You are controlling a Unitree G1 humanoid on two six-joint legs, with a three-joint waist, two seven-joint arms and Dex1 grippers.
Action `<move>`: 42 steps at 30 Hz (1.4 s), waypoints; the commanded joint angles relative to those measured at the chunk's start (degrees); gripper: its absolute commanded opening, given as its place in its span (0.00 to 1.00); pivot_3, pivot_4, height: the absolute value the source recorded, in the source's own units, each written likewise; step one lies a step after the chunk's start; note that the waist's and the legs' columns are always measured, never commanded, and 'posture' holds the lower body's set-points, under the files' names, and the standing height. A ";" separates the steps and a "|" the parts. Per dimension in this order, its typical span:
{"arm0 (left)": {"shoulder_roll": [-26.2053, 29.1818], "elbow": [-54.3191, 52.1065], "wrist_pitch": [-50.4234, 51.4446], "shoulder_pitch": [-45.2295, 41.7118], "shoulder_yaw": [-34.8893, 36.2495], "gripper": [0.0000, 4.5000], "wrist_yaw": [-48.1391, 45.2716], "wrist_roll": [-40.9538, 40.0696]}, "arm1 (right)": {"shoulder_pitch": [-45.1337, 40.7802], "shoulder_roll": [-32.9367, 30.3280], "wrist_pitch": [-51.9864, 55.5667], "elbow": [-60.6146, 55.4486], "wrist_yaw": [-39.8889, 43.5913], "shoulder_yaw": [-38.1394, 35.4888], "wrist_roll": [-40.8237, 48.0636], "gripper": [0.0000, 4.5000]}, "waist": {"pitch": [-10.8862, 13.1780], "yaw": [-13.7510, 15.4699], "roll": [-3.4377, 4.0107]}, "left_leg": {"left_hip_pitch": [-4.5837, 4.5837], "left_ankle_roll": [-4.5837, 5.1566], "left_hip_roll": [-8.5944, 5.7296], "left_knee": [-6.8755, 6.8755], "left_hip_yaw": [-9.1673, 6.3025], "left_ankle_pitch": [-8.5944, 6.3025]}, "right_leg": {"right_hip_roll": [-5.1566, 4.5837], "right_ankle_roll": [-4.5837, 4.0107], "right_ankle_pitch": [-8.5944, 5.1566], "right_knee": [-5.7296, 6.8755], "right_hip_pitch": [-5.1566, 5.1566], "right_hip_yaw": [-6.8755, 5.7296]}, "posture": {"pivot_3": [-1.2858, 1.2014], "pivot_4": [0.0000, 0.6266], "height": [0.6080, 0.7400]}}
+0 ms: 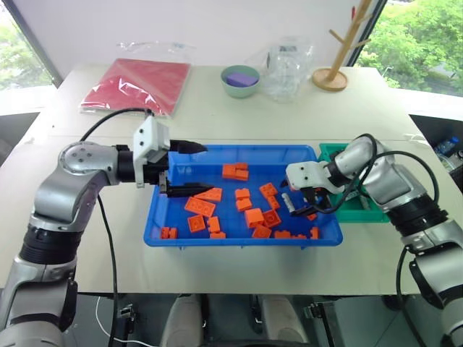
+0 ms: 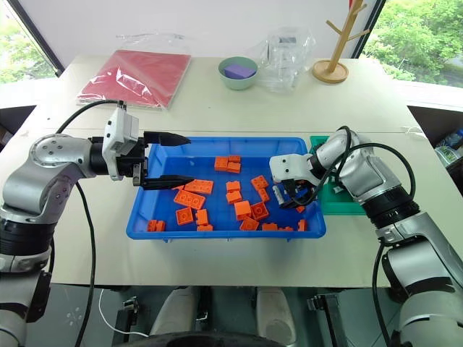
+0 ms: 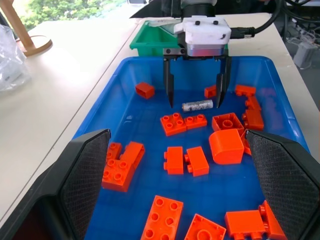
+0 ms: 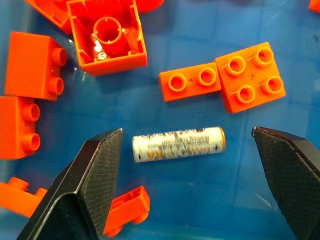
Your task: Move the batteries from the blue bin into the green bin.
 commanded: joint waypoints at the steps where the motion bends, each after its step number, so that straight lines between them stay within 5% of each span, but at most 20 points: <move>1: 0.78 -1.30 0.12 -0.97 0.79 1.00 -0.15 -0.53 | 0.63 -0.83 -1.62 1.12 0.15 -0.99 -0.58 0.95 | 0.00 -0.01 0.00 | 0.00 0.00 0.00 0.00 0.00 0.00 | 0.00 0.00 0.00 0.00 0.00 0.00 | 0.52 0.24 0.97; 8: 0.73 -1.05 -0.13 -1.33 0.61 1.00 -0.17 -0.31 | 0.69 0.14 -1.50 2.84 -0.26 -0.94 -0.59 0.95 | -0.01 0.23 -0.01 | 0.03 0.00 -0.02 0.04 -0.02 0.00 | -0.04 -0.09 -0.05 -0.03 0.11 -0.01 | 0.52 0.24 0.97; 11: 0.72 -0.81 -0.13 -1.77 0.63 1.00 -0.22 -0.29 | 0.58 0.09 -1.09 2.04 0.61 -1.25 0.07 0.76 | -0.01 0.22 -0.01 | 0.03 0.00 -0.03 0.05 -0.02 0.00 | -0.05 -0.07 -0.04 -0.04 0.12 -0.01 | 0.52 0.24 0.97; 13: 0.75 -0.68 -0.19 -1.87 0.65 1.00 -0.25 -0.24 | 0.51 -0.01 -0.28 0.97 0.89 -1.71 0.58 0.54 | -0.01 0.19 -0.01 | 0.03 0.00 -0.03 0.04 -0.03 0.00 | -0.04 -0.07 -0.04 -0.04 0.11 -0.02 | 0.52 0.24 0.97; 17: 0.81 -0.48 -0.28 -1.88 0.66 1.00 -0.27 -0.12 | 0.11 -0.36 4.68 -3.28 0.98 -4.18 3.06 0.54 | 0.00 0.07 0.00 | 0.03 0.00 -0.02 0.04 -0.03 0.00 | -0.03 -0.05 -0.03 -0.03 0.10 -0.02 | 0.52 0.24 0.97; 26: 1.29 0.47 -0.79 0.29 1.87 1.00 0.22 0.03 | -2.45 -5.52 31.26 -15.49 -9.20 -26.14 15.65 0.54 | 0.01 0.27 0.02 | 0.02 0.00 0.02 0.01 -0.08 0.00 | -0.04 -0.01 0.00 -0.01 0.04 -0.02 | 0.52 0.24 0.97; 33: 2.50 3.60 -2.04 0.16 1.98 1.00 -1.08 0.46 | 11.61 -15.51 32.58 -15.45 -15.95 -35.85 15.22 0.54 | 0.00 0.83 -0.01 | -0.01 0.01 -0.03 0.00 0.01 -0.01 | -0.13 -0.21 -0.12 -0.14 0.08 0.01 | 0.52 0.24 0.97; 39: 2.82 6.44 -1.74 -1.22 2.36 1.00 -1.63 0.40 | 20.01 -13.57 35.52 -16.53 -23.89 -40.76 16.97 0.54 | 0.00 -0.27 0.00 | 0.04 0.01 0.00 0.00 0.02 -0.01 | -0.04 -0.17 -0.10 -0.08 0.03 0.08 | 0.52 0.24 0.97; 42: 2.73 6.84 -1.85 -1.62 2.39 1.00 -1.57 0.40 | 21.58 -13.13 34.91 -17.11 -27.02 -40.64 16.64 0.84 | -0.01 -0.26 0.01 | 0.05 0.01 0.01 -0.02 0.00 -0.01 | -0.02 -0.10 -0.06 -0.06 0.01 0.10 | 0.52 0.24 0.97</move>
